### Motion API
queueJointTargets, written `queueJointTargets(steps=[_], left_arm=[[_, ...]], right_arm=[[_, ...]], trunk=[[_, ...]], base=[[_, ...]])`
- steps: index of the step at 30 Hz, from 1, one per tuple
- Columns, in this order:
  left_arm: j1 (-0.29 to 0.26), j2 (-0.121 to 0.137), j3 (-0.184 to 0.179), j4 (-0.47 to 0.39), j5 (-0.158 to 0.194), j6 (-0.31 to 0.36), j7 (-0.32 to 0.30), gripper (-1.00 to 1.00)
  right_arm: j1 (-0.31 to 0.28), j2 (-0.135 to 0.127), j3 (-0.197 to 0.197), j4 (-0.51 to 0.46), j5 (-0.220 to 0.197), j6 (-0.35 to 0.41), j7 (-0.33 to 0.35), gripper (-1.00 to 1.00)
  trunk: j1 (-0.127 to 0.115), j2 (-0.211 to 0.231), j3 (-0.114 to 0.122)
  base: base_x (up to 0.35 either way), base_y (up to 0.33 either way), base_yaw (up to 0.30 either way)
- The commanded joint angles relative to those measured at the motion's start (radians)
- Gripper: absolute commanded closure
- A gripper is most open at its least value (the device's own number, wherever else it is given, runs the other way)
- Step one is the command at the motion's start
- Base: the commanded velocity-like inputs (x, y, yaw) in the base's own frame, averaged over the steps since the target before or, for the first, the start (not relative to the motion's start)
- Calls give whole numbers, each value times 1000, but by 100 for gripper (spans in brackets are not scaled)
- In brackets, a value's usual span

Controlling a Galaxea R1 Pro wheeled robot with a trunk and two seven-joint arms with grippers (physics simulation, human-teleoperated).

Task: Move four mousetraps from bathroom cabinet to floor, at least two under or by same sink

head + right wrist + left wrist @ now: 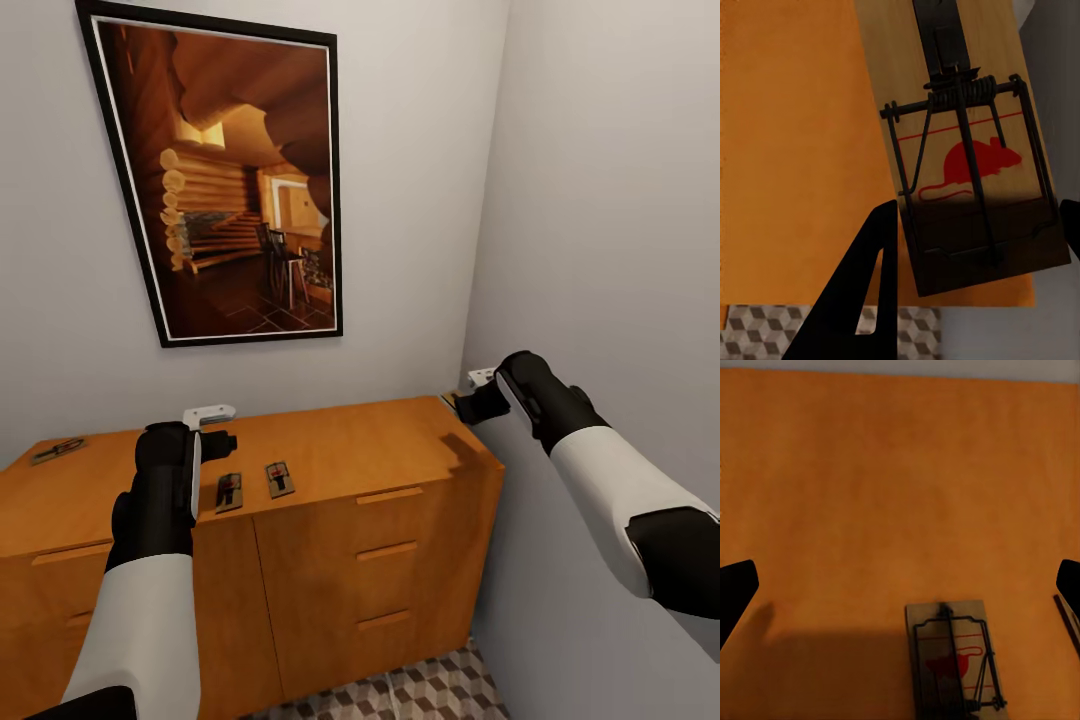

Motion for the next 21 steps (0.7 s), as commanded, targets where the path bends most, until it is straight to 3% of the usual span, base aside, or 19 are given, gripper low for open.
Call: queueJointTargets(steps=[1,6,9,12,13,15,16,18,19,21], left_arm=[[-1,-1,2,-1,-8,3,-8,-100],[-1,-1,3,2,-9,3,-9,-100],[-1,-1,2,3,-10,3,-9,-100],[-1,-1,2,5,-8,3,-9,-100],[-1,-1,1,6,-8,3,-9,-100],[-1,-1,1,6,-8,3,-9,-100],[-1,-1,1,6,-7,3,-9,-100],[-1,-1,1,7,-7,3,-9,-100],[-1,-1,1,6,-7,3,-9,-100],[-1,-1,1,6,-7,3,-9,-100]], right_arm=[[-1,-1,5,-1,2,3,4,100],[-1,15,4,-1,-1,3,4,100],[-2,39,4,2,-1,3,-2,100],[-1,84,4,6,-1,3,-31,100],[-2,114,2,6,-1,3,-57,100],[-2,147,0,7,-2,3,-91,100],[-1,182,-4,8,-3,3,-130,100],[-2,217,-11,9,-4,3,-169,100],[-2,248,-25,9,-5,3,-204,100],[-2,279,-56,9,-6,3,-245,100]], trunk=[[0,-1,-1],[0,-1,-1],[0,-1,-1],[0,-1,-1],[0,-1,-1],[0,-1,-1],[0,-1,-1],[0,-1,-1],[0,-1,-1],[0,-1,-1]], base=[[-3,-2,0],[-1,-1,0],[0,0,0],[0,0,0],[0,0,0],[0,0,0],[0,0,0],[0,0,0],[0,0,0],[0,0,0]])
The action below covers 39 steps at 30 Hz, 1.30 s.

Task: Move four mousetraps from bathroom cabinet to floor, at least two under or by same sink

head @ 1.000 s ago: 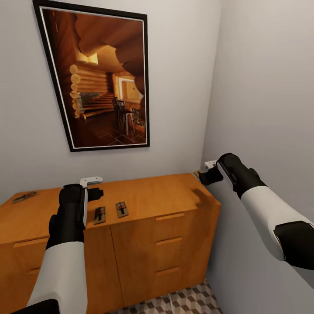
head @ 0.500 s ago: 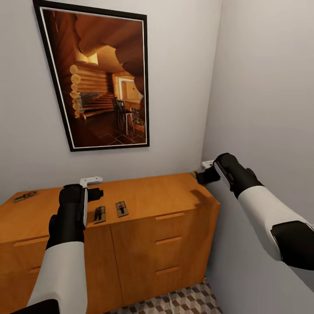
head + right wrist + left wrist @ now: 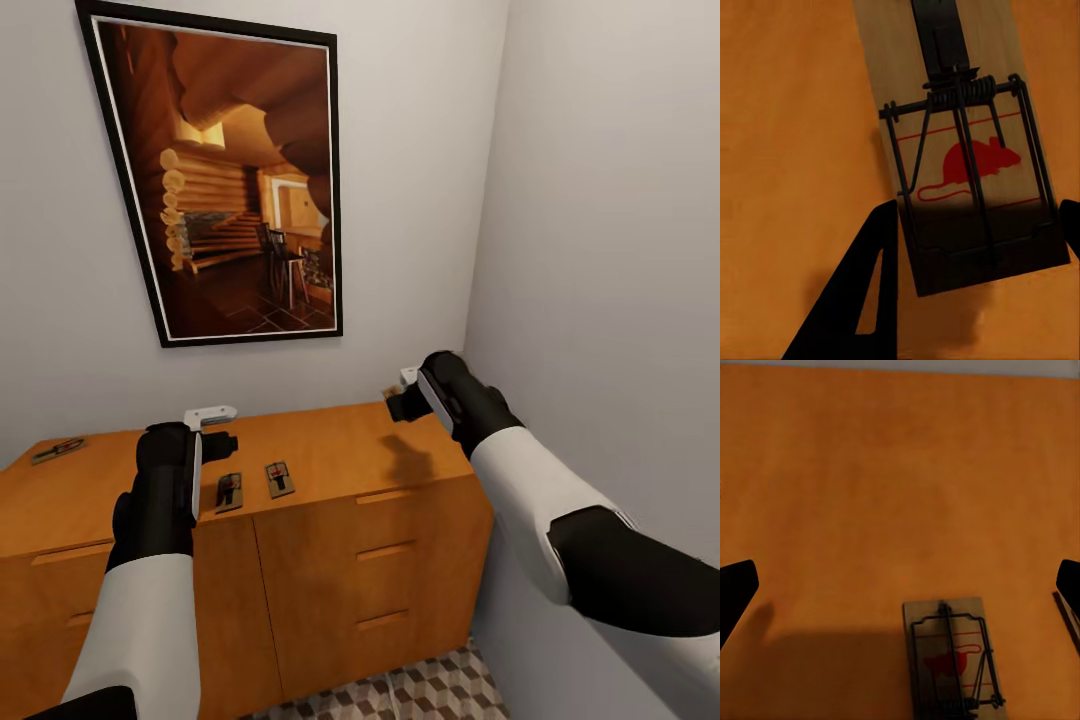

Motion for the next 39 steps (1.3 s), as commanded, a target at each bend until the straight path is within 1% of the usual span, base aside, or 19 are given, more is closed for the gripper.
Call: queueJointTargets(steps=[1,2,3,6,9,15,39], left_arm=[[-1,-1,3,-1,-9,3,-8,-100],[-1,-1,3,-2,-9,3,-8,-100],[-1,-1,3,-2,-10,3,-8,-100],[-1,-1,3,-3,-11,3,-8,-100],[-1,-1,3,-3,-11,3,-8,-100],[-1,-1,3,-3,-11,3,-8,-100],[-1,-1,3,-3,-13,3,-8,-100]], right_arm=[[-1,7,-9,-1,5,4,-8,100],[-1,16,-31,-1,6,4,-23,100],[-1,17,-40,-1,6,4,-28,100],[0,17,-62,0,7,4,-41,100],[-1,17,-73,0,7,4,-47,100],[0,17,-79,0,7,4,-50,100],[0,17,-77,0,7,4,-49,100]], trunk=[[0,-1,-1],[0,-1,-1],[0,-1,-1],[0,-1,-1],[0,-1,-1],[0,-1,-1],[0,-1,-1]], base=[[0,0,0],[0,0,0],[0,0,0],[0,0,0],[0,0,0],[0,0,0],[0,0,0]])
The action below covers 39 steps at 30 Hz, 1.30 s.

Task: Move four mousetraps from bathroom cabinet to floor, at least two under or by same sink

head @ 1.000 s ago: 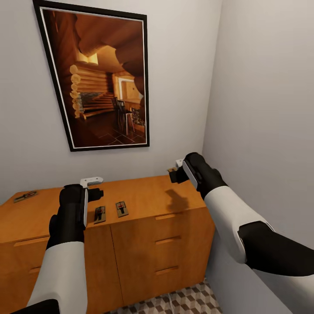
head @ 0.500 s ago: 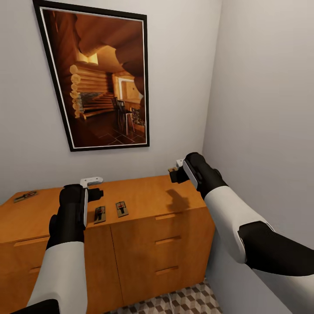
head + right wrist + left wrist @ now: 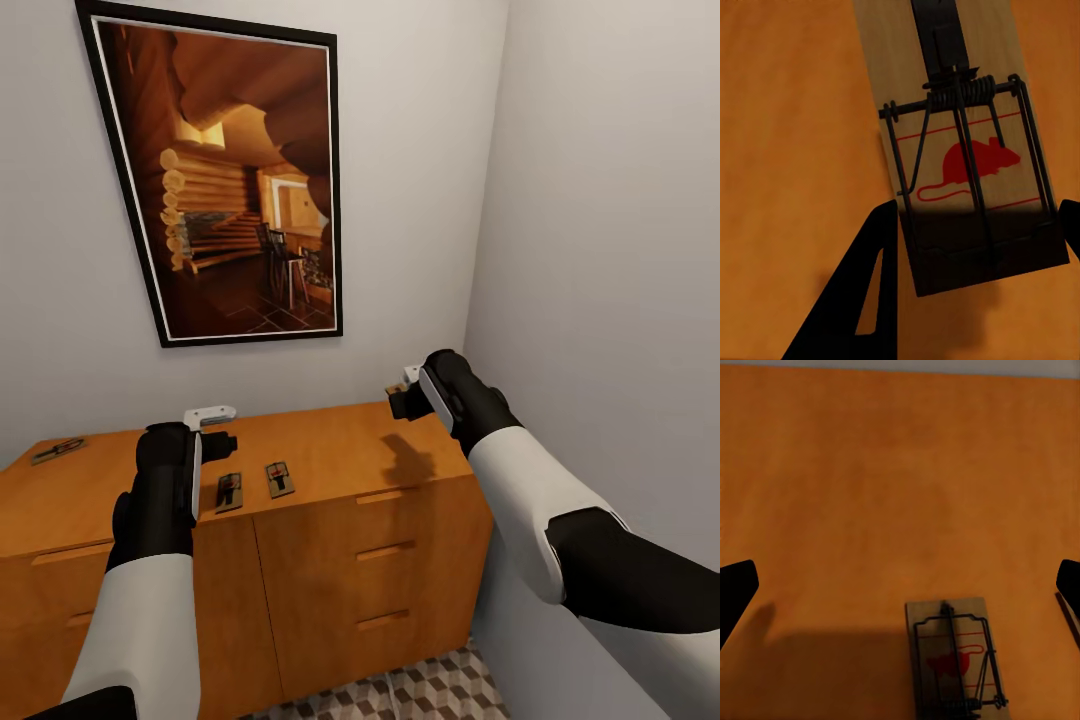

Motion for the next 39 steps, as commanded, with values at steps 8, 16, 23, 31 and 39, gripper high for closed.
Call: queueJointTargets(steps=[8,16,23,31,39], left_arm=[[-1,-1,2,-1,-7,3,-8,-100],[-1,-1,2,-1,-6,3,-8,-100],[-1,-1,2,0,-6,3,-8,-100],[-1,-1,2,1,-4,3,-8,-100],[-1,-1,2,2,-3,3,-8,-100]], right_arm=[[-1,0,1,-1,2,4,4,100],[-1,0,1,0,2,4,4,100],[-1,0,0,2,1,4,4,100],[0,0,0,3,-1,4,4,100],[0,0,0,3,-1,4,4,100]], trunk=[[0,-1,-1],[0,-1,-1],[0,-1,-1],[0,-1,-1],[0,-1,-1]], base=[[-3,0,0],[-123,0,0],[-26,0,0],[-39,0,0],[-51,0,0]])
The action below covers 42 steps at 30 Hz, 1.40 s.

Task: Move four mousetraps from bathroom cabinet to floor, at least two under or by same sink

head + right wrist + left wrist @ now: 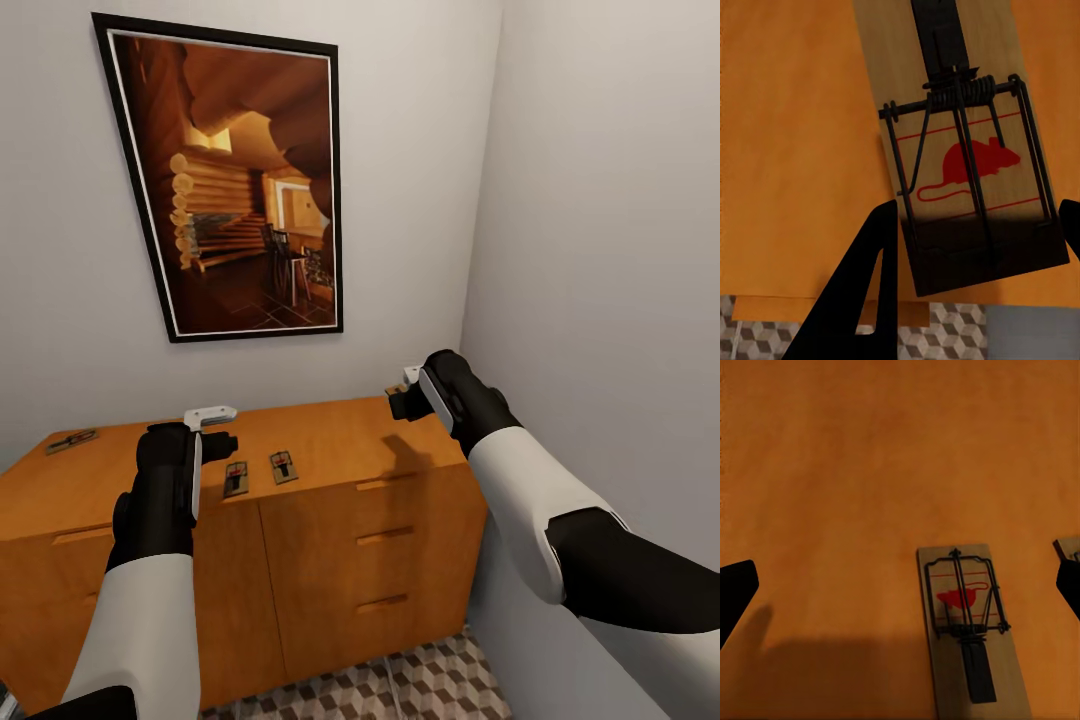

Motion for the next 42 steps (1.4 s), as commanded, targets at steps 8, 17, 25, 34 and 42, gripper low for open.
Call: queueJointTargets(steps=[8,17,25,34,42], left_arm=[[-1,-1,1,2,-7,3,-9,-100],[-1,-1,0,44,-7,3,-10,-100],[-1,-1,-6,122,-5,-1,-7,-100],[-1,-1,-8,146,-5,-5,-2,-100],[-1,-1,-9,166,-4,-6,-1,-100]], right_arm=[[-1,0,0,0,1,4,3,100],[-1,0,0,0,-1,4,3,100],[-1,0,-1,0,-2,4,3,100],[-1,0,-1,1,-3,4,3,100],[-1,0,1,2,-6,4,3,100]], trunk=[[0,-1,-1],[0,-1,-1],[0,-1,-1],[0,-1,-1],[0,-1,-1]], base=[[-23,-10,0],[-24,-17,0],[-2,-1,0],[0,0,0],[0,0,0]])
